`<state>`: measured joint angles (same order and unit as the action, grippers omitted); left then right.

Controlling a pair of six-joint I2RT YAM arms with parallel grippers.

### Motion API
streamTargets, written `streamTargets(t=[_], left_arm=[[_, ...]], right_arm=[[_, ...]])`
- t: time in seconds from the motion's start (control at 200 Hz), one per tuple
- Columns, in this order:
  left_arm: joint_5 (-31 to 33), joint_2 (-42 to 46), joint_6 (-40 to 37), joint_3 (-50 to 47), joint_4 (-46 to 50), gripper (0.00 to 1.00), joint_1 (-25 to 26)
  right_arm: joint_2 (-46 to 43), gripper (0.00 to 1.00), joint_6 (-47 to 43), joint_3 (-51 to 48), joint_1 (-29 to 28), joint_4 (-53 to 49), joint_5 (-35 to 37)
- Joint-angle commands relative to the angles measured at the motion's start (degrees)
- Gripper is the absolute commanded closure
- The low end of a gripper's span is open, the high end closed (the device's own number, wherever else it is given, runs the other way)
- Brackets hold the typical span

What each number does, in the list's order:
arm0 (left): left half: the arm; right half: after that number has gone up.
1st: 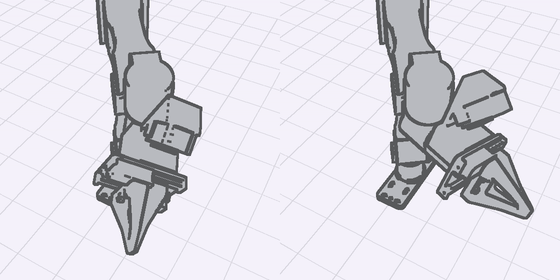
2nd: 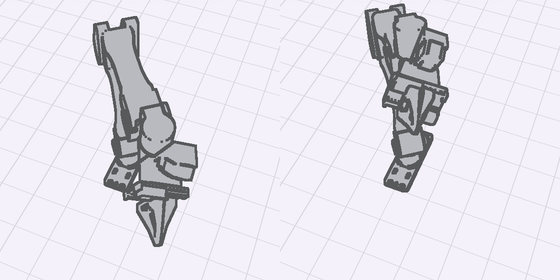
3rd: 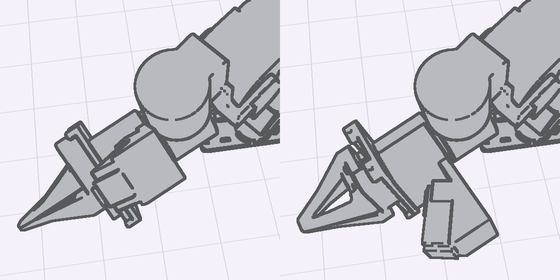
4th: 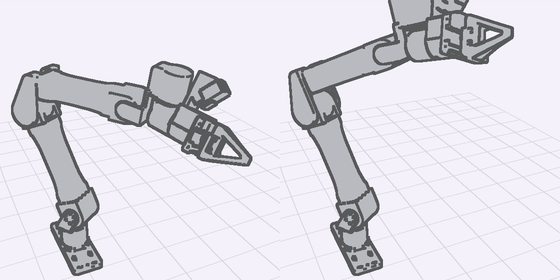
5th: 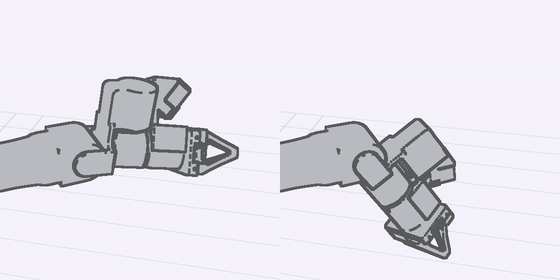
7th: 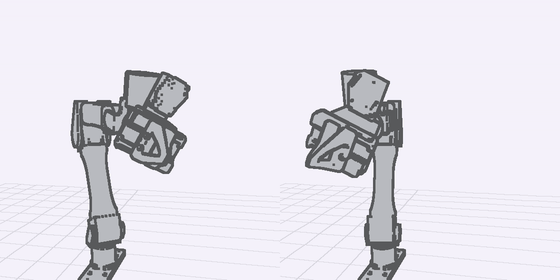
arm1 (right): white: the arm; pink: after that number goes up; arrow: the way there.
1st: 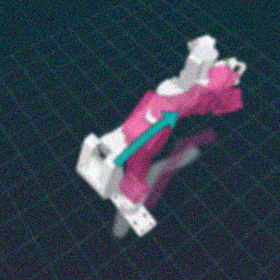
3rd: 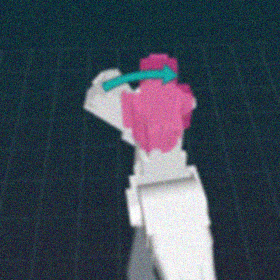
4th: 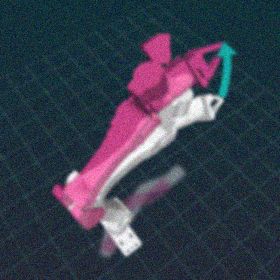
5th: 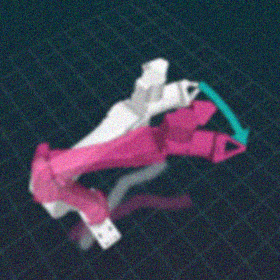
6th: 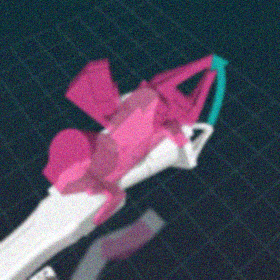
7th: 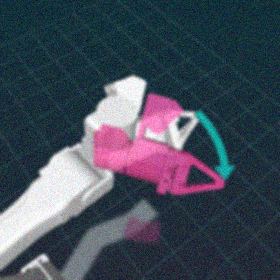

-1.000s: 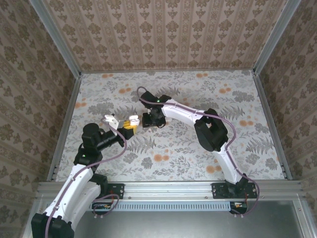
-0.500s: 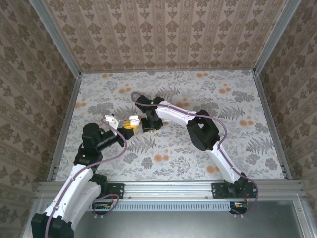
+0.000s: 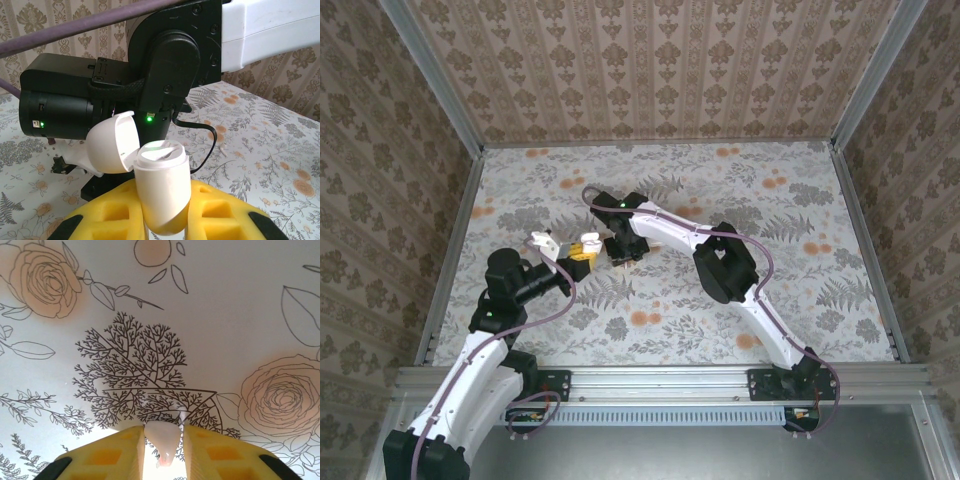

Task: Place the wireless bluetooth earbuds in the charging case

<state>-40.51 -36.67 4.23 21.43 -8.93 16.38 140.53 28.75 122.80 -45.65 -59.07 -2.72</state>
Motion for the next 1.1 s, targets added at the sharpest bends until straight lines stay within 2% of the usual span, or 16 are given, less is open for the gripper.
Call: streamTargets(t=[0.0, 0.135, 0.25, 0.46, 0.645, 0.905, 1.095], left_arm=[[-1.0, 0.1, -0.1, 0.2, -0.3, 1.00, -0.4], [-1.0, 0.0, 0.2, 0.1, -0.7, 1.00, -0.4], [-1.4, -0.5, 1.1, -0.3, -2.5, 1.00, -0.3], [-2.8, -3.1, 3.5, -1.6, -11.3, 1.00, 0.8], [-2.3, -8.7, 3.4, -0.7, -20.3, 1.00, 5.9], [-0.1, -20.5, 6.6, 1.2, -39.2, 1.00, 13.6], [-0.2, -27.3, 9.8, 3.4, -49.7, 1.00, 16.2]], right_arm=[[0.1, 0.76, -1.4, 0.8, -0.4, -1.4, 2.7], [-4.0, 0.81, -1.7, -2.2, -0.2, 0.6, 4.4], [-10.7, 0.84, -1.1, -8.9, 0.4, 5.9, 6.0], [-29.5, 0.87, -0.6, -28.1, 1.9, 21.9, 8.2], [-45.5, 0.87, -3.7, -40.5, 2.1, 33.3, 10.1], [-67.0, 0.90, -6.9, -54.3, 2.1, 48.5, 7.3], [-74.7, 0.89, -7.5, -59.5, 2.1, 57.6, -1.2]])
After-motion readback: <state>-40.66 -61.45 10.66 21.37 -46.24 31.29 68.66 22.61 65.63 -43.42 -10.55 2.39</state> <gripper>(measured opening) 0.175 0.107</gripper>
